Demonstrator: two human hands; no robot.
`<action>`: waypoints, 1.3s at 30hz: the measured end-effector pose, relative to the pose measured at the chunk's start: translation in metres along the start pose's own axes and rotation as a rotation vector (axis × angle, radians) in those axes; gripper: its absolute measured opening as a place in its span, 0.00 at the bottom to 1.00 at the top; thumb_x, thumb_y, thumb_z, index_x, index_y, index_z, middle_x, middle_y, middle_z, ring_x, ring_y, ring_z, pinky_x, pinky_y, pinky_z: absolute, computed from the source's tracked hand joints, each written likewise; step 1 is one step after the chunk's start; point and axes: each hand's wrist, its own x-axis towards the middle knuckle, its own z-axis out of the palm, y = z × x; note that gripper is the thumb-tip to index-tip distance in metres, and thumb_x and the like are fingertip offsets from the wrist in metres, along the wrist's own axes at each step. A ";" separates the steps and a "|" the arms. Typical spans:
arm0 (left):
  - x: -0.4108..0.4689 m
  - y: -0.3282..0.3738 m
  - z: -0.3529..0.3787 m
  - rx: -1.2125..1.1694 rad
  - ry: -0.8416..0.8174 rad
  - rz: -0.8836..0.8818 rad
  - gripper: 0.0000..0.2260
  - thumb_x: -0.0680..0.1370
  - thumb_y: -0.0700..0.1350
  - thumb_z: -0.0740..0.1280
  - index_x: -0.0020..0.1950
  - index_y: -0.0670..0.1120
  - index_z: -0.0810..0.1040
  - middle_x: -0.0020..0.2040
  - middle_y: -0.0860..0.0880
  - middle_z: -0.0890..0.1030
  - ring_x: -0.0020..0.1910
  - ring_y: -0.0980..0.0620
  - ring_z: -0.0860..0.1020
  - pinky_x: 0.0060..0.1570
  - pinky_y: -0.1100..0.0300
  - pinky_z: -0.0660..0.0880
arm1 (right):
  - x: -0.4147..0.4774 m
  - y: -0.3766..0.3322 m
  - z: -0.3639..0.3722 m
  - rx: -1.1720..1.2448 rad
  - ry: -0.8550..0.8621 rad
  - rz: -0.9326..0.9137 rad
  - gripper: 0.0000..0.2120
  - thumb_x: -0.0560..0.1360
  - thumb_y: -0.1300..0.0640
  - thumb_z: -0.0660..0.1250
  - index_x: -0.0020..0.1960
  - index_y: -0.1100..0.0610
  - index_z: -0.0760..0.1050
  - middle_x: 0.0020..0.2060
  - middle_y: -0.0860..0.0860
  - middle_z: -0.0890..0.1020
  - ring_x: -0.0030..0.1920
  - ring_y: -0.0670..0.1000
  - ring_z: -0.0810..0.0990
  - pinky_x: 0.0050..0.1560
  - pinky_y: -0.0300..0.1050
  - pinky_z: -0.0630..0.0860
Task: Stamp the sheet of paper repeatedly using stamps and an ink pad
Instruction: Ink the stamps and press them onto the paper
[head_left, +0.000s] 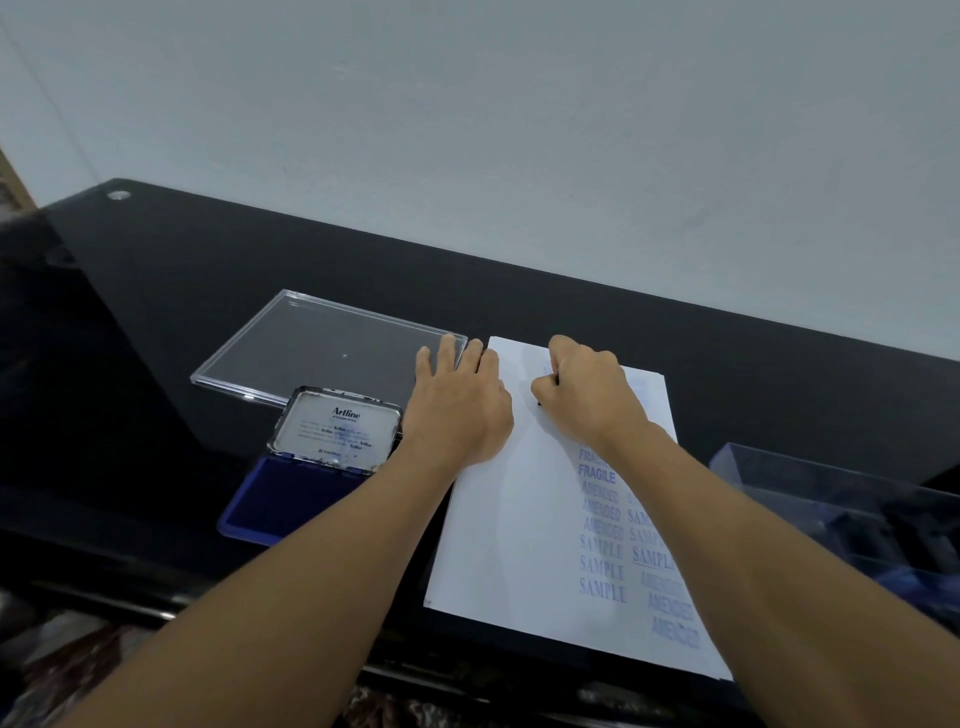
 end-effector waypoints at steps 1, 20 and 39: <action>0.000 0.000 0.000 0.004 0.003 0.001 0.20 0.82 0.49 0.49 0.73 0.44 0.64 0.76 0.47 0.64 0.76 0.41 0.56 0.73 0.40 0.54 | -0.001 0.000 0.000 -0.002 0.006 0.000 0.16 0.79 0.60 0.61 0.37 0.51 0.58 0.32 0.49 0.70 0.32 0.48 0.68 0.30 0.40 0.59; -0.002 0.000 -0.001 -0.018 0.006 0.009 0.19 0.82 0.48 0.48 0.71 0.44 0.65 0.75 0.47 0.64 0.75 0.40 0.57 0.73 0.39 0.54 | 0.009 0.006 -0.019 0.011 -0.008 -0.036 0.09 0.75 0.58 0.63 0.39 0.56 0.64 0.34 0.54 0.75 0.33 0.53 0.69 0.31 0.46 0.65; 0.000 -0.001 0.003 -0.014 0.012 0.007 0.21 0.82 0.48 0.49 0.74 0.44 0.63 0.76 0.47 0.64 0.76 0.41 0.56 0.74 0.40 0.53 | 0.014 0.007 -0.070 0.083 0.102 -0.069 0.08 0.75 0.55 0.65 0.43 0.59 0.71 0.34 0.54 0.77 0.31 0.51 0.71 0.32 0.45 0.69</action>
